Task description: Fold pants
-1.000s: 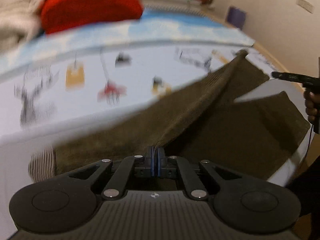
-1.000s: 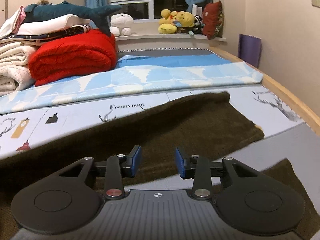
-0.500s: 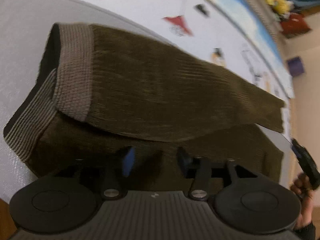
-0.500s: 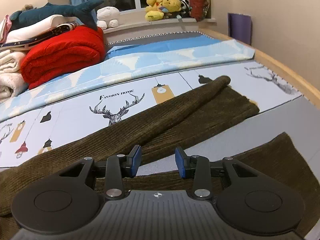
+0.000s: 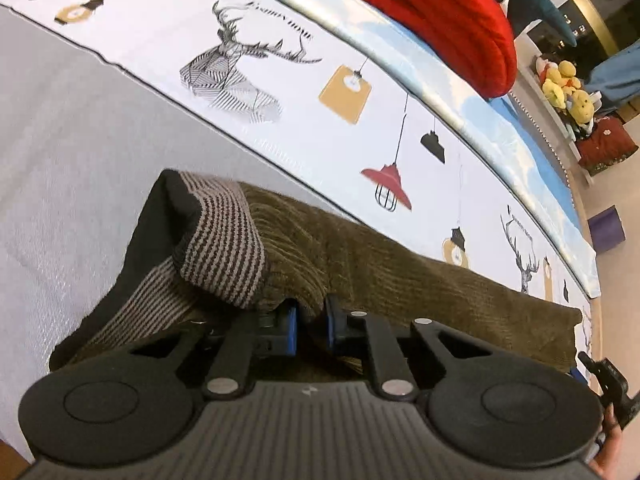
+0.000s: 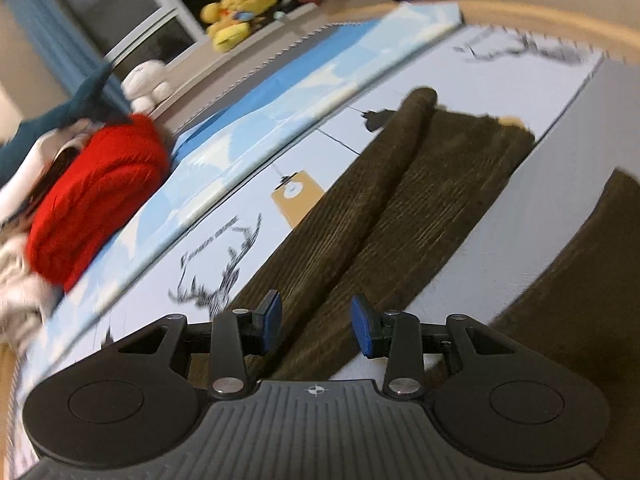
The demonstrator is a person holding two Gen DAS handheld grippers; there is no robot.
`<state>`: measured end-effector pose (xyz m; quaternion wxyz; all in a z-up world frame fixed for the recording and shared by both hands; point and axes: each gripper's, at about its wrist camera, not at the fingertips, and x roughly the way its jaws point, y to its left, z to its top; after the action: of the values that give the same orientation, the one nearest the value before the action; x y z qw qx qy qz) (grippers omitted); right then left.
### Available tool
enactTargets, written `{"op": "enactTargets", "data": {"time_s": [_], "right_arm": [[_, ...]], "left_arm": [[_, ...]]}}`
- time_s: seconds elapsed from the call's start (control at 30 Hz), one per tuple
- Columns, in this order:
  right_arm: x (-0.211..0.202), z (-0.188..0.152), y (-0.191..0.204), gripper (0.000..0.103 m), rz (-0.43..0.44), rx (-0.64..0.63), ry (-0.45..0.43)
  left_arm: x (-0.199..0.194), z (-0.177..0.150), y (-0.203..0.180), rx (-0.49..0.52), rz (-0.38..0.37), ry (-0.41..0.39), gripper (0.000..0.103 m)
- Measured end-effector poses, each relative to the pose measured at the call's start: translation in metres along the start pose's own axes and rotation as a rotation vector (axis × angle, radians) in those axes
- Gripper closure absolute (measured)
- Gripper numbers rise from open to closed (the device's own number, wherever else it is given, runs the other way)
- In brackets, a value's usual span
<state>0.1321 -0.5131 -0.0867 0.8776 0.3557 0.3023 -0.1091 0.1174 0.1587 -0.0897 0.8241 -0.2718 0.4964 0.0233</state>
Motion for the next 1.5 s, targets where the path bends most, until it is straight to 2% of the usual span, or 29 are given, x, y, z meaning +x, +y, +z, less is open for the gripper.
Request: {"op": "enactTargets", "data": {"time_s": [0.17, 0.2, 0.23, 0.33, 0.4, 0.5, 0.53, 0.7, 0.77, 0.87, 0.93, 1.07, 1.2, 1.37, 1.4, 1.43, 1.5], "right_arm": [[0.051, 0.011, -0.018, 0.059, -0.012, 0.135, 0.013], [0.061, 0.014, -0.021, 0.059, -0.016, 0.153, 0.015], [0.069, 0.015, -0.022, 0.059, -0.02, 0.163, 0.016], [0.09, 0.021, -0.024, 0.059, -0.024, 0.174, 0.011], [0.098, 0.026, -0.023, 0.059, -0.019, 0.159, -0.004], [0.106, 0.034, -0.023, 0.059, -0.012, 0.168, -0.027], [0.11, 0.037, -0.024, 0.059, -0.01, 0.179, -0.035], [0.12, 0.047, -0.025, 0.059, -0.016, 0.188, -0.067], [0.121, 0.049, -0.024, 0.066, -0.028, 0.184, -0.079], [0.12, 0.048, -0.025, 0.081, -0.045, 0.192, -0.091], [0.117, 0.048, -0.026, 0.085, -0.053, 0.197, -0.098], [0.109, 0.049, -0.027, 0.086, -0.053, 0.199, -0.11], [0.102, 0.048, -0.027, 0.088, -0.069, 0.193, -0.117], [0.099, 0.05, -0.029, 0.092, -0.078, 0.188, -0.112], [0.099, 0.05, -0.029, 0.093, -0.077, 0.183, -0.11], [0.099, 0.051, -0.028, 0.096, -0.077, 0.176, -0.108], [0.098, 0.053, -0.026, 0.098, -0.072, 0.164, -0.107]], "left_arm": [[0.002, 0.003, 0.004, -0.041, -0.015, 0.026, 0.086], [0.001, 0.003, 0.007, -0.045, -0.02, 0.033, 0.082], [0.005, 0.005, 0.006, -0.048, -0.024, 0.04, 0.079], [0.01, 0.009, 0.008, -0.055, -0.027, 0.051, 0.077], [0.012, 0.01, 0.01, -0.071, -0.026, 0.061, 0.077], [0.015, 0.01, 0.013, -0.1, -0.029, 0.077, 0.072], [0.016, 0.01, 0.013, -0.102, -0.029, 0.079, 0.069], [0.018, 0.006, 0.01, -0.082, 0.002, 0.085, 0.067], [0.018, 0.005, 0.011, -0.088, 0.002, 0.089, 0.066], [0.019, 0.005, 0.012, -0.095, 0.003, 0.094, 0.065], [0.02, 0.004, 0.013, -0.104, 0.006, 0.103, 0.06], [0.022, 0.001, 0.013, -0.116, 0.004, 0.122, 0.049], [0.022, 0.0, 0.014, -0.129, 0.021, 0.119, 0.034], [0.022, 0.002, 0.021, -0.17, 0.053, 0.099, 0.036], [0.023, 0.001, 0.02, -0.158, 0.069, 0.101, 0.043], [0.023, 0.001, 0.018, -0.136, 0.095, 0.096, 0.057], [0.023, -0.001, 0.016, -0.096, 0.136, 0.095, 0.07]]}}
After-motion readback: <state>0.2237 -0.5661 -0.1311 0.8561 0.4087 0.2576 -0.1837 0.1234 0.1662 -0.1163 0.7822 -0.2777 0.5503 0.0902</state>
